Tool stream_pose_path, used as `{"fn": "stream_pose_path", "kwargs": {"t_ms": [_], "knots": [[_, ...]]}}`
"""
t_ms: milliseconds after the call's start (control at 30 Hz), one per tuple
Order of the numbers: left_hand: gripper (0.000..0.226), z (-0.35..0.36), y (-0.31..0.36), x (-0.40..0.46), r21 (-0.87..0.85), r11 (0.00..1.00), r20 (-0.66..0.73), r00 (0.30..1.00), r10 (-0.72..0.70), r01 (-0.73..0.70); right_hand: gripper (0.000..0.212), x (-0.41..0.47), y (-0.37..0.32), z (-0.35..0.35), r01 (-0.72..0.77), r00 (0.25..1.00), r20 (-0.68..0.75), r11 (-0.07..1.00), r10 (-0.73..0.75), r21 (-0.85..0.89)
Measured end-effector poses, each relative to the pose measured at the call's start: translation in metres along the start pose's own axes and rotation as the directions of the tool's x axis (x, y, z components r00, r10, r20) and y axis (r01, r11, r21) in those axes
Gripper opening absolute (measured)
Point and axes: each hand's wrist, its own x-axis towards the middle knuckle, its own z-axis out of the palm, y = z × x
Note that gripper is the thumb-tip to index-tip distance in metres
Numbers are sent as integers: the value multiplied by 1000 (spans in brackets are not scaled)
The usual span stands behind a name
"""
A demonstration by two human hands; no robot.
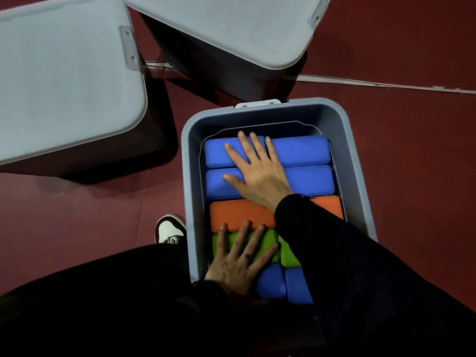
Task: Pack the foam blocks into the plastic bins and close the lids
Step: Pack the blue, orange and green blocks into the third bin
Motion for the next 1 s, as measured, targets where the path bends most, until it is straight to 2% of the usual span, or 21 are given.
{"fn": "stream_pose_path", "kwargs": {"t_ms": [100,233,400,500,567,633,733,833,900,1000], "knots": [[117,1,-2,0,-3,1000,-20,1000,5,-5,70,-9,-8,10,-4,1000,7,998,4,-61],[115,2,-4,-4,-3,1000,-94,995,26,-26,68,-13,-13,7,-55,998,10,998,55,-44],[117,5,-4,-3,-3,1000,-68,997,24,-24,74,-13,-11,5,-30,998,58,998,34,-60],[118,0,-1,-5,-2,1000,-62,998,15,-15,68,-18,-7,-3,-4,998,70,1000,3,11],[113,-6,1,-7,-21,1000,-73,997,7,-8,66,-37,0,-16,-57,996,67,993,50,107],[107,-8,3,-10,-24,1000,-72,997,-9,7,65,-63,12,-34,-170,985,74,963,158,208],[98,-14,5,-12,-19,998,-81,995,-61,59,63,-108,36,-55,-361,932,122,896,341,259],[85,-20,0,-11,-41,984,-96,980,-175,171,57,-154,50,-63,-491,870,125,825,476,278],[80,-21,-4,-7,-42,967,-77,964,-256,253,56,-180,44,-58,-517,856,149,811,495,274],[84,-22,-1,0,-56,952,-37,952,-303,301,65,-200,22,-36,-418,889,256,901,379,114]]}}
